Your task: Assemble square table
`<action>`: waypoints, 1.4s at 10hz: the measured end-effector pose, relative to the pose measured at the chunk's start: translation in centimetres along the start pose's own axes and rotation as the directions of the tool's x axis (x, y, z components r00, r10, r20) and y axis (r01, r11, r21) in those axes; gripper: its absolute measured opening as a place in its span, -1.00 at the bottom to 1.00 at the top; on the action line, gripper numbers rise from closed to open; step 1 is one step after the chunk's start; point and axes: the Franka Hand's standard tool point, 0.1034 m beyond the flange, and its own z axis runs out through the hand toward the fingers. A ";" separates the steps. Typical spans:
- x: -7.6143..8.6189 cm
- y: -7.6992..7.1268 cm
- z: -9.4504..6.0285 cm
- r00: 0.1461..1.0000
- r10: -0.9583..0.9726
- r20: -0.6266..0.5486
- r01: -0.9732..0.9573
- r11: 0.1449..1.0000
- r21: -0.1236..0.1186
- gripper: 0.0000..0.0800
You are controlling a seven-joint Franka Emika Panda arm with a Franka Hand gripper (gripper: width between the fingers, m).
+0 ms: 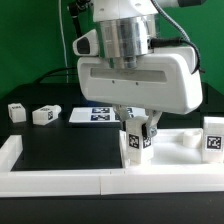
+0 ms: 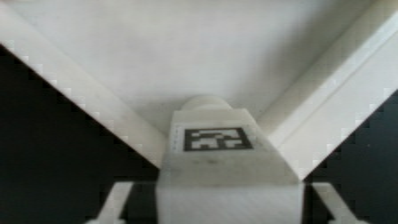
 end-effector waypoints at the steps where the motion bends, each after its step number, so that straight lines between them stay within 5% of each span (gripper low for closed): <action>1: 0.0 0.0 0.1 0.973 0.231 0.014 -0.231 0.973 0.025 -0.28; 3: -0.2 0.1 0.2 0.791 0.606 0.086 -0.611 0.788 0.074 -0.28; 6: -0.2 0.1 0.3 0.755 0.648 0.104 -0.655 0.751 0.081 -0.27; 8: -0.1 -0.1 0.0 0.917 0.397 0.044 -0.400 0.913 0.082 0.44; 12: -0.4 -0.3 -0.1 0.995 0.098 0.007 -0.098 0.992 0.085 0.61; 13: -0.4 -0.2 0.0 0.997 -0.073 -0.016 0.074 0.995 0.065 0.62; 14: -0.8 -0.2 0.2 0.956 -0.289 -0.041 0.290 0.957 0.021 0.62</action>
Offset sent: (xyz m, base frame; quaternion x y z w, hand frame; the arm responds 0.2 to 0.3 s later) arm 0.0188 -0.0033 0.0081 0.1368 -0.0259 0.2738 0.9516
